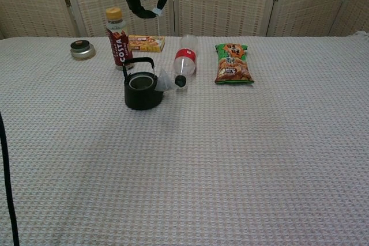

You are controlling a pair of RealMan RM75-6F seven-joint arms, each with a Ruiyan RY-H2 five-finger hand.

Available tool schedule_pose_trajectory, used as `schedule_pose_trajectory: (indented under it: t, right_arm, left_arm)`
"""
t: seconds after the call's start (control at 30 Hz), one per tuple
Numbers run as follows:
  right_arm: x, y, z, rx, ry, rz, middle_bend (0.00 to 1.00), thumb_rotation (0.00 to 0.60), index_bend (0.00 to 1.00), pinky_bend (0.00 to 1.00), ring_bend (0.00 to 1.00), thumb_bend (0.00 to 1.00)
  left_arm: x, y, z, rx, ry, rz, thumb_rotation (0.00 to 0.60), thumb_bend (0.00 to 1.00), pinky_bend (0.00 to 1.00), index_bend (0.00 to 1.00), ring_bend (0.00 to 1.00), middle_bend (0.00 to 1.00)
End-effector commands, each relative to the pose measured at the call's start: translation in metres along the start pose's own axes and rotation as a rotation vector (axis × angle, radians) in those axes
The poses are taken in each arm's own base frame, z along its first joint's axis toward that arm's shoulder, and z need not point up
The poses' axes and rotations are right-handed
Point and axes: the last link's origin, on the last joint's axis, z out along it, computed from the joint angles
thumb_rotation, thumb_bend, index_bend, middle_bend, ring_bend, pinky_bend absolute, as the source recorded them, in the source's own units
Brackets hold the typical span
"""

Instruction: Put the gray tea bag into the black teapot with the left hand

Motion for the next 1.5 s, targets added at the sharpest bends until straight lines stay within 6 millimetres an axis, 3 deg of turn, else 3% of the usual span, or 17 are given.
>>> schedule_pose_trajectory:
  t: [0.03,0.77,1.17,1.5]
  right_arm:
    - [-0.002,0.000,0.003,-0.004,-0.014,-0.003,0.00,0.600,0.00,0.00,0.00,0.19]
    - [-0.005,0.001,0.008,-0.046,-0.011,-0.019,0.00,0.600,0.00,0.00,0.00,0.19]
    - [-0.007,0.000,0.009,-0.053,-0.008,-0.035,0.00,0.600,0.00,0.00,0.00,0.19]
    - [-0.011,-0.005,0.009,-0.040,-0.013,-0.048,0.00,0.600,0.00,0.00,0.00,0.19]
  left_arm:
    - [-0.002,-0.002,0.002,-0.006,-0.001,0.003,0.600,0.39,1.00,0.54,1.00,1.00]
    - [-0.014,-0.036,0.007,0.025,-0.022,-0.018,0.600,0.39,1.00,0.54,1.00,1.00]
    - [-0.015,-0.056,-0.004,0.056,-0.020,-0.033,0.600,0.39,1.00,0.55,1.00,1.00]
    - [-0.036,-0.072,-0.011,0.075,-0.056,-0.072,0.600,0.39,1.00,0.55,1.00,1.00]
